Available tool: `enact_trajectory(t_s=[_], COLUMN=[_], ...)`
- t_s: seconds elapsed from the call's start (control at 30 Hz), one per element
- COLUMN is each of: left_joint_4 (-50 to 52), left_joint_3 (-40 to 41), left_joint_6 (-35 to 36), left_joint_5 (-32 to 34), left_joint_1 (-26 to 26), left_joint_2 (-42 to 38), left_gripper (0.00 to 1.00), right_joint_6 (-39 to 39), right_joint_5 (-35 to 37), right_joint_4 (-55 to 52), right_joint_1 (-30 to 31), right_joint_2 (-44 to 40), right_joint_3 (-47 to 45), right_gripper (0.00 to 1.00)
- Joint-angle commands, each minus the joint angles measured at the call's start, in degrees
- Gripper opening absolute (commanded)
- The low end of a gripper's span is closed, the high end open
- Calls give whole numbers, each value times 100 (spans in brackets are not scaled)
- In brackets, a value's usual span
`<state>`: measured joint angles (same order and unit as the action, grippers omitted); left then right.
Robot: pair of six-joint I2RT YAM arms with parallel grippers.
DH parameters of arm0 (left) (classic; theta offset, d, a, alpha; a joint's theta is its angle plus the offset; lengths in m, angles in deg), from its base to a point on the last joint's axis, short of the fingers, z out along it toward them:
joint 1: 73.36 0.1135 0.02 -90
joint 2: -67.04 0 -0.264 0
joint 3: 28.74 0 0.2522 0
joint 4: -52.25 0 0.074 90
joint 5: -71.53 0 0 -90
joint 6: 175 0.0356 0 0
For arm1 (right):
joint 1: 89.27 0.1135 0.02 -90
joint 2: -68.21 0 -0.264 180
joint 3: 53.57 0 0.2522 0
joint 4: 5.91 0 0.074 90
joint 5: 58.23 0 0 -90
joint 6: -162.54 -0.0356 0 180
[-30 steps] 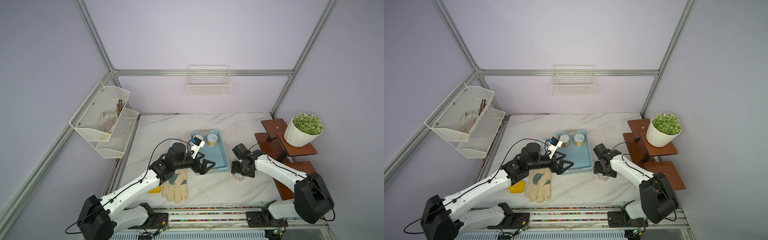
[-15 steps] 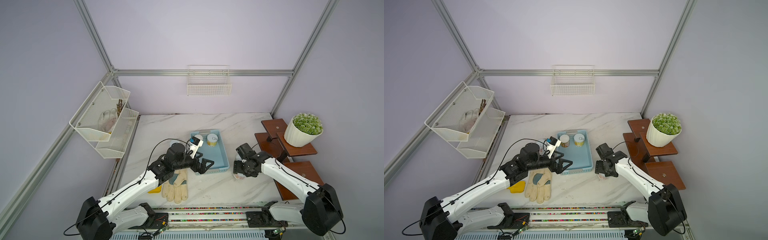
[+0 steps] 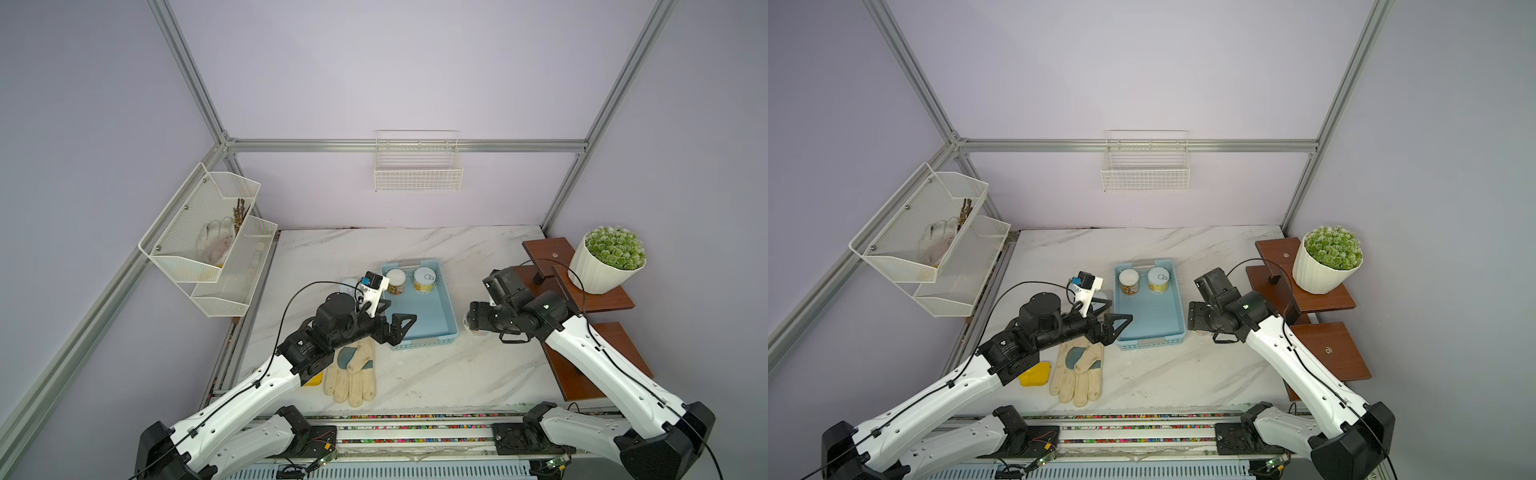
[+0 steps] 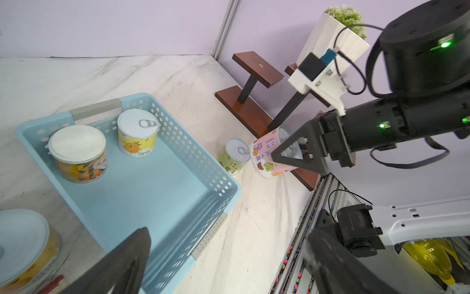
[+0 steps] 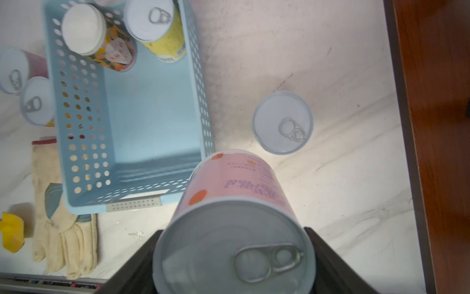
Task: Put the canned food in the basket
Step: Place the canned food in the basket.
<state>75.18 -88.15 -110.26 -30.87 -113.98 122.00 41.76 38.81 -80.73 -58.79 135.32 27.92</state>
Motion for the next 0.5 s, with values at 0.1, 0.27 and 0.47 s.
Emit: enact_trajectory(t_s=[0.1,0.27,0.47], left_joint_4=[123,221,-2], left_joint_3=[143,280,527], left_joint_6=[-293,-355,-579], left_joint_5=[416,458,240], left_joint_1=[214,377,687], left_joint_2=[-303,-538,-811], left_gripper=[100,100,100], right_joint_6=[312,502,571], right_joint_5=[-160,-158,-184], right_joint_4=[484,604,676], right_joint_1=[328,538,591], right_joint_2=[671,1507,2571], right_joint_3=[772,1370,1977], right_gripper=[0,0,0])
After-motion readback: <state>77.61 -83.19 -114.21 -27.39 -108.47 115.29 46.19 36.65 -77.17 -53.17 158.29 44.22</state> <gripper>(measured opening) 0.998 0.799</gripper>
